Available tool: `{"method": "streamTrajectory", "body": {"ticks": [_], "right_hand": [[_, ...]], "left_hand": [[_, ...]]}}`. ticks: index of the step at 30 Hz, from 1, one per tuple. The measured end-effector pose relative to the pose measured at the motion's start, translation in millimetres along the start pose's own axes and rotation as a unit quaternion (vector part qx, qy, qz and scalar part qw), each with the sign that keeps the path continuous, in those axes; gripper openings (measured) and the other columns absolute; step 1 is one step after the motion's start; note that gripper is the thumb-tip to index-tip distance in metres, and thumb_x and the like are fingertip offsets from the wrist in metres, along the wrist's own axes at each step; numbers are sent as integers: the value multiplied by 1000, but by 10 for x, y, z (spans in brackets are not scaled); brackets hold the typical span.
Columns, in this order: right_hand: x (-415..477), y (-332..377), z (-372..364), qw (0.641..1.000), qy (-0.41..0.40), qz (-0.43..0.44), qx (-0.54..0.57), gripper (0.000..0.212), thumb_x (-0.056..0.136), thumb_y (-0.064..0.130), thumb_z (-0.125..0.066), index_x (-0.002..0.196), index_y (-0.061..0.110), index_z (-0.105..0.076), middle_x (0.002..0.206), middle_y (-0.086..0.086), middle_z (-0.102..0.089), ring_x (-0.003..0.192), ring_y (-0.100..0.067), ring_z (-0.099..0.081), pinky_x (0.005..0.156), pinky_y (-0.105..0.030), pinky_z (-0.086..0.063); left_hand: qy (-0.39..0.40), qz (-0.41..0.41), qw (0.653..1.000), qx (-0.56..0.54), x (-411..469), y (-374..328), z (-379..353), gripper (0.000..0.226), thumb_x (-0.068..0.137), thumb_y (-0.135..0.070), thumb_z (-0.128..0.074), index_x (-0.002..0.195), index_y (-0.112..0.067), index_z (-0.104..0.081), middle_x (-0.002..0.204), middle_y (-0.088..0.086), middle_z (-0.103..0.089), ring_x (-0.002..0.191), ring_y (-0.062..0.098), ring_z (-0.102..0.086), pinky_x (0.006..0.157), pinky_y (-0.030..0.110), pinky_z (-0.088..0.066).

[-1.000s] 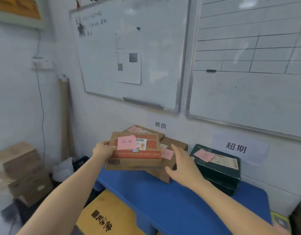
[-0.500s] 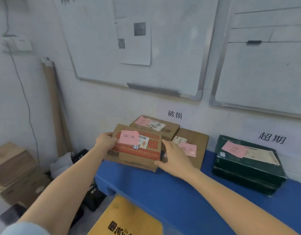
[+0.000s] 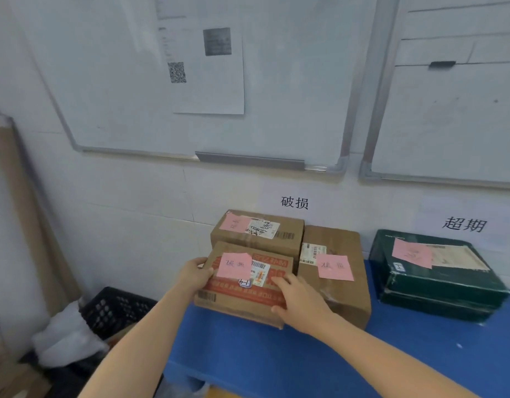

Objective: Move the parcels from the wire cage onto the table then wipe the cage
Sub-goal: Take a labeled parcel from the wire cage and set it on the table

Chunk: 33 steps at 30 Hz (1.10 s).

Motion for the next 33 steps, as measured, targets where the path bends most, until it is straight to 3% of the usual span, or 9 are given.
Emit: {"method": "streamTrajectory", "body": {"ticks": [7, 17, 19, 21, 24, 28, 30, 33], "right_hand": [[92, 31, -111, 1000, 7, 8, -29, 52, 93, 38, -54, 139, 18, -43, 141, 0, -44, 129, -18, -40, 111, -37, -29], [257, 54, 39, 1000, -1, 16, -20, 60, 90, 44, -57, 139, 13, -42, 136, -2, -48, 124, -20, -43, 106, -35, -36], [276, 66, 97, 999, -11, 20, -25, 58, 90, 43, -56, 138, 12, -42, 136, -3, -48, 125, -20, -42, 106, -35, -35], [272, 75, 161, 999, -14, 21, -26, 59, 90, 40, -57, 139, 11, -41, 138, -4, -47, 127, -21, -42, 107, -35, -34], [218, 76, 292, 999, -28, 20, -8, 67, 90, 37, -60, 145, 12, -32, 140, -5, -47, 126, -22, -44, 106, -35, -37], [97, 10, 535, 999, -50, 13, 0, 79, 91, 28, -61, 152, 10, -15, 135, -10, -50, 110, -24, -55, 90, -34, -45], [-6, -57, 684, 998, -64, 6, 8, 77, 91, 25, -60, 152, 11, -16, 134, -11, -52, 103, -23, -58, 87, -37, -50], [-224, -234, 902, 997, -81, -12, 4, 74, 91, 23, -58, 152, 11, -18, 143, -11, -46, 117, -27, -54, 98, -41, -44]], "left_hand": [[7, 10, 1000, -7, 223, 128, -56, 43, 92, -13, -53, 135, -14, -50, 111, 13, -65, 97, 28, -64, 89, 41, -52], [22, 9, 998, 62, 261, 119, -152, 43, 95, -10, -45, 138, -9, -43, 121, 17, -60, 99, 29, -60, 75, 32, -46], [30, 3, 993, 115, 255, 79, -151, 45, 96, -13, -45, 140, -7, -39, 128, 17, -56, 109, 30, -57, 85, 35, -47], [20, -25, 980, 196, 252, -8, -118, 53, 96, -20, -46, 145, -6, -31, 140, 18, -45, 124, 32, -48, 100, 39, -42], [-28, -112, 951, 285, 201, -296, -35, 71, 95, -39, -49, 150, -8, -17, 152, 16, -26, 135, 35, -35, 107, 44, -34], [-27, -240, 911, 336, 87, -845, -91, 80, 94, -30, -52, 152, -10, 0, 157, 17, -12, 139, 37, -26, 110, 46, -28], [-20, -263, 884, 387, 39, -1097, -203, 79, 94, -37, -50, 152, -11, -3, 158, 16, -6, 143, 35, -17, 114, 45, -22], [-6, -297, 838, 457, -142, -1445, -503, 73, 95, -44, -45, 152, -10, -13, 159, 14, -1, 144, 34, -13, 117, 44, -18]]}}
Point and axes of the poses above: each hand's wrist, its own x-axis towards the middle knuckle, its own z-axis out of the back of the hand, y = z × x, the point moved 6 cm from there along x, towards the middle knuckle
